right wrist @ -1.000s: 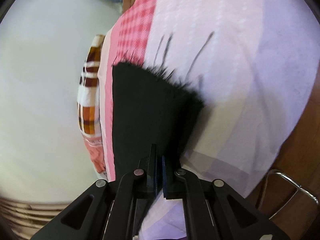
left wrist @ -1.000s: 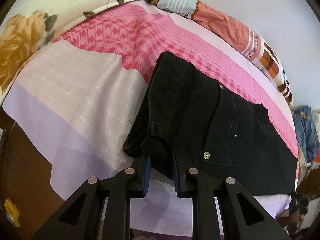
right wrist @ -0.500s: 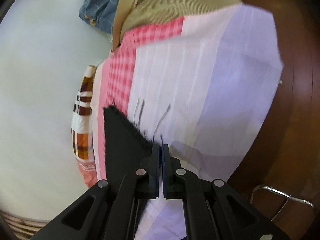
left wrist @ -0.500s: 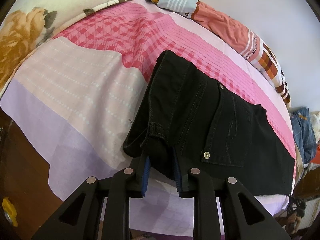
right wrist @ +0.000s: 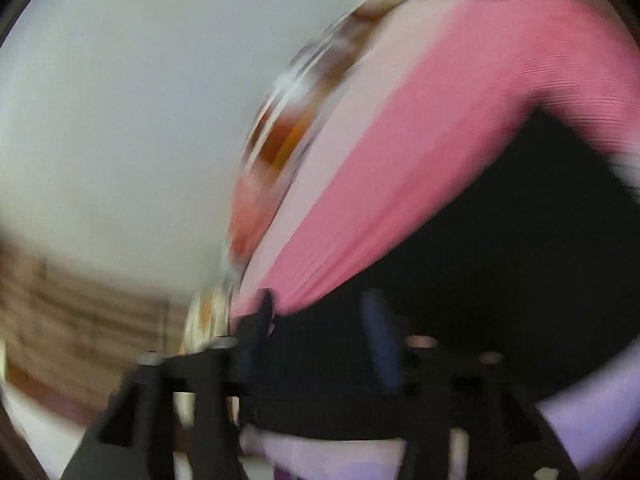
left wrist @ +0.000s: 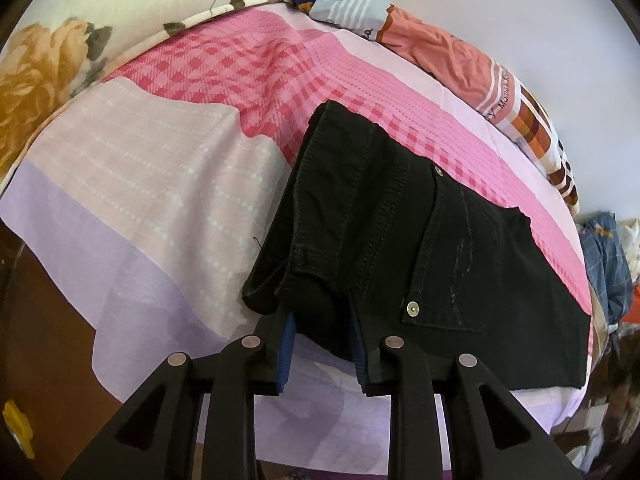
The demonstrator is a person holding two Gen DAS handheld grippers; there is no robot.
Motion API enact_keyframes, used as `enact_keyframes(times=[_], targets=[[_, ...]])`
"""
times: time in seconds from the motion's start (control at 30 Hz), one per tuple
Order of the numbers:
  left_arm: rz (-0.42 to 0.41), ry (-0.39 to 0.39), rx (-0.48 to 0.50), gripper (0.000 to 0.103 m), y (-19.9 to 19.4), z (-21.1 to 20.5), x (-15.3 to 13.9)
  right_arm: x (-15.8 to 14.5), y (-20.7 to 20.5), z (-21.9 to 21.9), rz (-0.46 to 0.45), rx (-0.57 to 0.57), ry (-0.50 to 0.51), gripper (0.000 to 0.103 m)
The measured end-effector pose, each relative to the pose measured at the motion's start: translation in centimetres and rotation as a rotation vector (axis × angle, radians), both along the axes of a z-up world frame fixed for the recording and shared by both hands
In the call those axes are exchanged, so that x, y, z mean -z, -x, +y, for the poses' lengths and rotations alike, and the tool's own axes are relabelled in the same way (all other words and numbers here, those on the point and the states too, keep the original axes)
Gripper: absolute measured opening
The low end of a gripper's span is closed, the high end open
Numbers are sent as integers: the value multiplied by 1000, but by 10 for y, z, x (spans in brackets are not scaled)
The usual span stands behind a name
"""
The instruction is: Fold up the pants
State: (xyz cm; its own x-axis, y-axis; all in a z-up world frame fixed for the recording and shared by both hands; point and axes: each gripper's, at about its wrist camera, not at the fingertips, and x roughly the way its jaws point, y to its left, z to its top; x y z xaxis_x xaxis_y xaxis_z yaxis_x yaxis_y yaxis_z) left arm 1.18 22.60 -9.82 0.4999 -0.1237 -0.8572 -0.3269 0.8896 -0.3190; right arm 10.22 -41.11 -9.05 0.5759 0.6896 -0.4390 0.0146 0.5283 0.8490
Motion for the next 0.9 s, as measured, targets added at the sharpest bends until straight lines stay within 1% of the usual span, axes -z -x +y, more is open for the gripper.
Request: enact_keyframes(times=[0.07, 0.13, 0.17, 0.2, 0.23, 0.3, 0.37, 0.53, 0.6, 0.67, 0.7, 0.73, 0.77, 0.83, 0.9], targets=[[-3, 0, 4, 28, 0, 1, 1, 0, -34, 78, -3, -190, 9, 56], [-7, 9, 3, 28, 0, 3, 1, 10, -64, 139, 21, -321, 13, 56], [-9, 16, 2, 28, 0, 3, 2, 16, -77, 166, 32, -370, 22, 56], [-11, 19, 3, 28, 0, 4, 2, 21, -89, 188, 42, -404, 51, 56], [-12, 25, 3, 28, 0, 5, 2, 26, -101, 206, 48, -430, 100, 56], [-15, 38, 0, 29, 1, 7, 2, 30, -116, 238, 30, -482, 201, 56], [-14, 53, -1, 29, 1, 9, 3, 28, -126, 261, -7, -527, 334, 56], [-18, 82, -10, 30, 2, 12, 5, 31, -132, 292, -98, -634, 553, 56], [-16, 77, -7, 31, 1, 11, 5, 30, -138, 296, -105, -679, 573, 56], [-14, 68, -1, 32, 1, 10, 4, 34, -144, 304, -103, -711, 626, 56], [-13, 60, 3, 33, 0, 9, 4, 36, -148, 306, -95, -741, 621, 55], [-13, 53, 9, 34, 0, 8, 4, 38, -150, 309, -85, -782, 586, 50], [-12, 46, 12, 34, 0, 6, 4, 41, -152, 315, -82, -823, 582, 47], [-12, 34, 20, 35, -1, 4, 4, 44, -149, 329, -97, -880, 670, 44], [-14, 32, 23, 37, -2, 4, 4, 45, -147, 338, -112, -932, 677, 40]])
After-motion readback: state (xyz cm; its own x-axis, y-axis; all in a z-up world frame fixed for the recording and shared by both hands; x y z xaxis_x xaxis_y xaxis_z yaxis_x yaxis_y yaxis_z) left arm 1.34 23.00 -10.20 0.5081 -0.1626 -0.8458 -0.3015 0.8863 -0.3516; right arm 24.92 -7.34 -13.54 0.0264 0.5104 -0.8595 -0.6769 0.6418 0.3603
